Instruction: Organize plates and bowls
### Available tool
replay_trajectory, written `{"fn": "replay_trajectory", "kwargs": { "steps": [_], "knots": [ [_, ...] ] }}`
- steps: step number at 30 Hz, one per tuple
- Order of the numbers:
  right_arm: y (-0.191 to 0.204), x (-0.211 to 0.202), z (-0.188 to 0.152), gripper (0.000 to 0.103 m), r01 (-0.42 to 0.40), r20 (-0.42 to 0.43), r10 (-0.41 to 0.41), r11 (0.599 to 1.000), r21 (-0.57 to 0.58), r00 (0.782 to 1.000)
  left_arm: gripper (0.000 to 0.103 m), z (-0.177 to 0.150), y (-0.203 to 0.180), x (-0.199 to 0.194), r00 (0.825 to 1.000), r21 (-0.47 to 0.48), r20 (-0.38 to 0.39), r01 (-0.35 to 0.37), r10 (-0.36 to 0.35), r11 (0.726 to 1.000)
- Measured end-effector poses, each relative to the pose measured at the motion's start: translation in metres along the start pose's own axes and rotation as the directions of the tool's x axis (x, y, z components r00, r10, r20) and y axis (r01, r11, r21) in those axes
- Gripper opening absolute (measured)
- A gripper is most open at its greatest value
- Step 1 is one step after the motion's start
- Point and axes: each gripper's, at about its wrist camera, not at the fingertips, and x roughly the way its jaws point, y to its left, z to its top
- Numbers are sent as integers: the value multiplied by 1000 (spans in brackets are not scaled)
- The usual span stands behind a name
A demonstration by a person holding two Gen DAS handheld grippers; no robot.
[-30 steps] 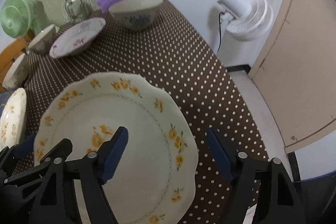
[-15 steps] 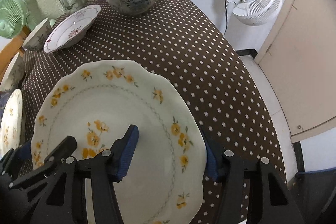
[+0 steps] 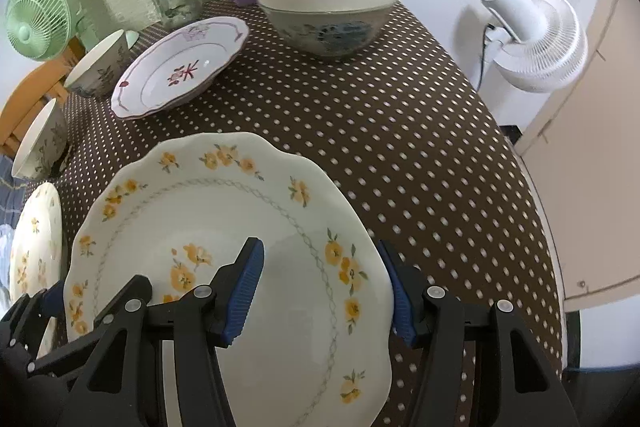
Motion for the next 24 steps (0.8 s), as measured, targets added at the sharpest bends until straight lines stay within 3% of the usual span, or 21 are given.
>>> {"fn": "replay_trajectory", "kwargs": {
  "steps": [7,13,15,17,19,24],
  "knots": [
    [2,9,3,61,-2,-17,2,1000,-8,1000,73,-1,-2,1,1000,3,6,-18,18,1000],
    [1,10,3,62,-23,-30,22,999,-23,999,80,1,-2,1,1000,3,-11,-23,24,1000],
    [2,6,4,65,-40,-24,39,999,-25,999,88,0,-3,-7,1000,1,0,-27,27,1000],
    [5,-4,4,81,-40,13,40,998,-41,999,94,1,-1,-16,1000,-3,13,-1,1,1000],
    [9,-15,4,87,-36,48,39,998,-60,998,97,1,1,-26,999,2,37,-5,5,1000],
    [28,-39,1,87,-52,89,58,996,-66,994,97,2,15,-44,997,4,75,5,-6,1000]
  ]
}}
